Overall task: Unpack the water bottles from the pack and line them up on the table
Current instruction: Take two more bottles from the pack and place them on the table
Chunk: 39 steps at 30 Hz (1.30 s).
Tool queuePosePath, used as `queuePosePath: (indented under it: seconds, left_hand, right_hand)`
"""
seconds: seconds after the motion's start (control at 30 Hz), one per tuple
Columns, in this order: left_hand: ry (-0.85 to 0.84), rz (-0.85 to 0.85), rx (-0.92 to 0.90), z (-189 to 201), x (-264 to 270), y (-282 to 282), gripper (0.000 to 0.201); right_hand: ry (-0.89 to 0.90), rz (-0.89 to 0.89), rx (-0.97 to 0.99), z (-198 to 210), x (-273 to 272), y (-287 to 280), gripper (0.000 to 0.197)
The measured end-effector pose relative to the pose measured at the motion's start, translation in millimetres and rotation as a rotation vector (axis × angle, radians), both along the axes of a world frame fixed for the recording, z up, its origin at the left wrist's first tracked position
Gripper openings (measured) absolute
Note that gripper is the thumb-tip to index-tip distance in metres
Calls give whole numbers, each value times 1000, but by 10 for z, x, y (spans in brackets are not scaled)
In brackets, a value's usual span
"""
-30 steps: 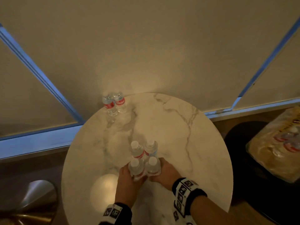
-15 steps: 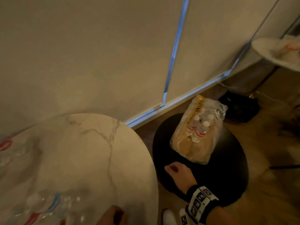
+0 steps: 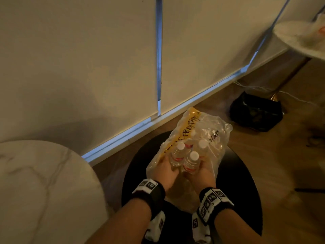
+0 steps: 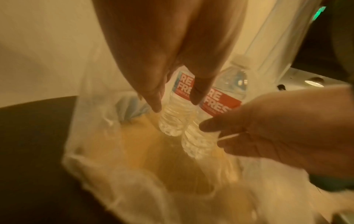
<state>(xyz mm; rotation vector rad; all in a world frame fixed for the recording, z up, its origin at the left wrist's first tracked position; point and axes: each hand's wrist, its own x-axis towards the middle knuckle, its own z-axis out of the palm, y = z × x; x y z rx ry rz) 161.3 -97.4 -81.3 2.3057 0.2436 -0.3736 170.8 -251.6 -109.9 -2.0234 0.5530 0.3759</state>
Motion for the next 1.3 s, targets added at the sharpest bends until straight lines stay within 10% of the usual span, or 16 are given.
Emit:
queuePosePath:
  seconds: [0.27,0.53,0.93,1.3]
  left_hand:
    - [-24,-62,-110,62,306,-54,64]
    - [3,8,-299,558,-312,265,66]
    - [-199,363,-535,1203,-3253,2070,57]
    - [-168,738,-184,748,-5528,3523,67]
  right_hand:
    - [-77,125,-50,-83,-46,-28,46]
    - [-135,303,-133,778,-596,105,57]
    - [-146,804,9,1506,-2658,1837,51]
    - [-42,1005,85,942,-4355,3798,54]
